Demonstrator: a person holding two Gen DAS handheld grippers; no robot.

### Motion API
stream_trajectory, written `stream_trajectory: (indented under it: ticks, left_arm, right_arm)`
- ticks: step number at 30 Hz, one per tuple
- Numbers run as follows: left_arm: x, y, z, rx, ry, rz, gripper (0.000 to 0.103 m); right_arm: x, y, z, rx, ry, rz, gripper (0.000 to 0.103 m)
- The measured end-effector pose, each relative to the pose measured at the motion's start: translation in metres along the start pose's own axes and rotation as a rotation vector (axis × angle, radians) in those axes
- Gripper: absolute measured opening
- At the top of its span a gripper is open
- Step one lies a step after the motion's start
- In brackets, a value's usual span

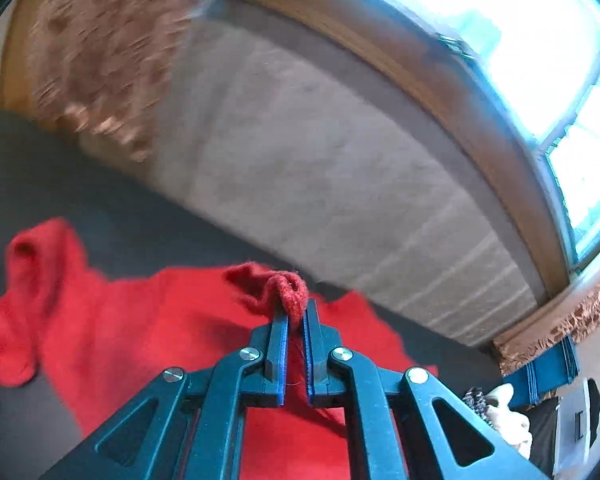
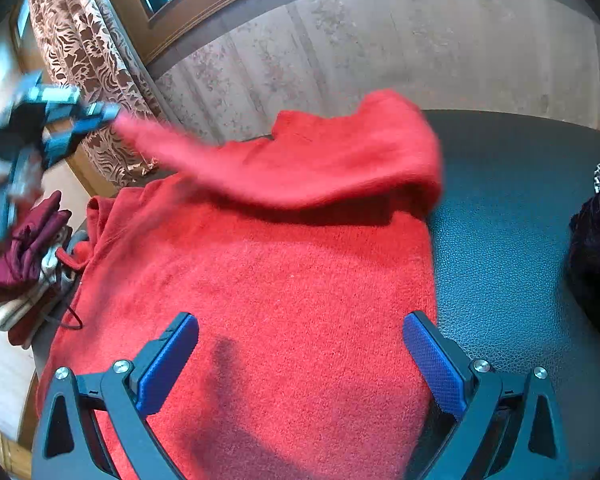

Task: Fold clothes
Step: 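Fold the held sleeve across the sweater body with the left gripper and release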

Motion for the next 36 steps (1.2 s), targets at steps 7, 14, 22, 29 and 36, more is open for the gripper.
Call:
stream_trajectory:
  ticks: [7,14,22,29,36]
  left_arm:
    - [-0.029,-0.047,-0.005,0.103,0.009,-0.007,0.005]
    - [-0.041,-0.083,0.023,0.073,-0.109,-0.052,0.006]
    - [-0.067,-0.106,0.030,0.008,-0.121,-0.106,0.006]
    - [-0.060,-0.100,0.010,-0.119,-0.075,-0.146,0.006]
    - [-0.052,-0.102,-0.002,-0.186,-0.061,-0.176,0.006]
  right_arm:
    - [0.003,-0.004,0.003,-0.001,-0.008,0.003,0.103]
    - [0.006,-0.001,0.004,0.018,-0.006,0.014,0.103]
    - [0.020,0.018,-0.009,0.161,-0.033,0.169,0.103]
    - [0.059,0.050,0.002,0.616,0.041,0.528,0.103]
    - [0.079,0.071,0.040,0.451,0.157,0.780,0.103]
Point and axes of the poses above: each gripper's, at about its wrist camera, not at the fingertips, and z roughly the way its jaws point, y to its right, x to its top, the point moved 1 cm from there along z, roughly the way its jaws point, and after that the axes turned 7 degrees about -y, right-handed, at the moved point
